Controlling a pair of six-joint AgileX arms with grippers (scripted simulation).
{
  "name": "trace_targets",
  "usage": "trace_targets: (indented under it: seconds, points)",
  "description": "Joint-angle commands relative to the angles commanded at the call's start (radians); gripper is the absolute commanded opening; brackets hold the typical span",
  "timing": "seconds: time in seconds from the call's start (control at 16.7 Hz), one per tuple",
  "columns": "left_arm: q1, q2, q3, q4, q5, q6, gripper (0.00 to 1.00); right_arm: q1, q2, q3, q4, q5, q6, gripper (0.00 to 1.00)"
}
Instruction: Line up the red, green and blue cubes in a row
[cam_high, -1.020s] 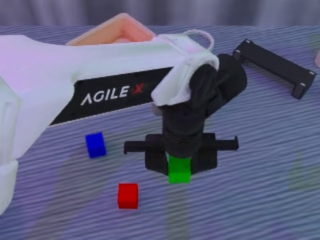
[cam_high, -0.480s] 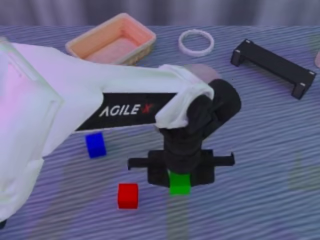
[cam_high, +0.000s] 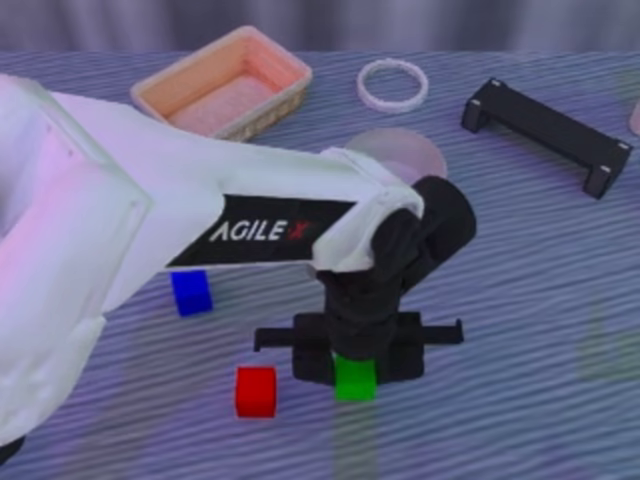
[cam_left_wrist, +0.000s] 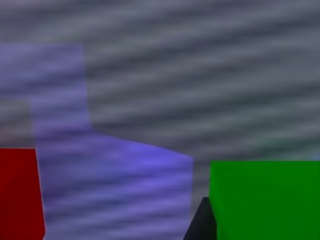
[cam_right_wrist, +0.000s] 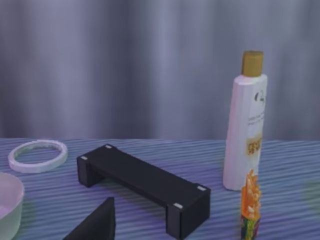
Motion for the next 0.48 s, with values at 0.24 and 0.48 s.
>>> trace_targets:
  seconds: [0.24,0.48]
  points:
    - [0.000,0.000,0.000,0.000,0.000,0.000,0.45,0.000,0.000,0.000,0.000,0.000,0.000,1.00]
    - [0.000,0.000,0.000,0.000,0.000,0.000,0.75,0.000,0.000,0.000,0.000,0.000,0.000,1.00]
